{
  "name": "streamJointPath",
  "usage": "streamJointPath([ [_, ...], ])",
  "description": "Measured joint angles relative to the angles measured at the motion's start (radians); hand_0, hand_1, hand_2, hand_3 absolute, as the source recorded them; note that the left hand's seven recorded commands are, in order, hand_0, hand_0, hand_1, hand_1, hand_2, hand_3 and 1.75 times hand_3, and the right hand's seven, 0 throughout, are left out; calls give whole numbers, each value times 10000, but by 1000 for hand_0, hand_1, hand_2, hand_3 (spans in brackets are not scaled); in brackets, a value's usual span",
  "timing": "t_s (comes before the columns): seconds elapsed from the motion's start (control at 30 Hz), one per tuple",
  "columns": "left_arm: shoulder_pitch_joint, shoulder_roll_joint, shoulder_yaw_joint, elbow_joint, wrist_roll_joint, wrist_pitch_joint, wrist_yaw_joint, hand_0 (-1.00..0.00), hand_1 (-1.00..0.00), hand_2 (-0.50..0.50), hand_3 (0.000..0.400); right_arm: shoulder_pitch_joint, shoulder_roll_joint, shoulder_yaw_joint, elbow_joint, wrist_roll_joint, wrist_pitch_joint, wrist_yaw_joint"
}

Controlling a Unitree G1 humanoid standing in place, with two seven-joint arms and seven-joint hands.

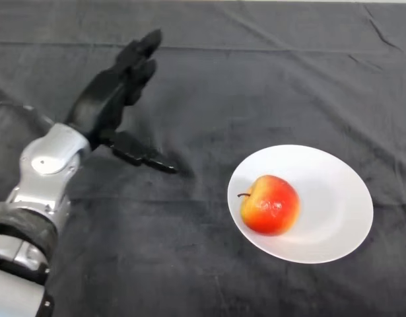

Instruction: Move the apple to the plate

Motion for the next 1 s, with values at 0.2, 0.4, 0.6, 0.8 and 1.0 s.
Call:
streamJointPath([
  [0.2,780,122,746,166,-180,-4,73,0,0,0,0,-5,18,1,4,3,-4,0],
  [0.4,1161,246,1445,253,-528,180,122,0,0,0,0,1,20,7,16,0,2,-1],
  [0.6,1351,528,2434,364,-1003,737,211,0,0,0,0,4,35,-14,11,9,3,-1],
  [0.8,1519,556,3291,429,-1677,1222,256,0,0,0,0,12,29,9,34,-1,19,-1],
  [1.0,1519,585,4259,429,-2263,1720,298,0,0,0,0,12,31,7,33,1,19,-1],
])
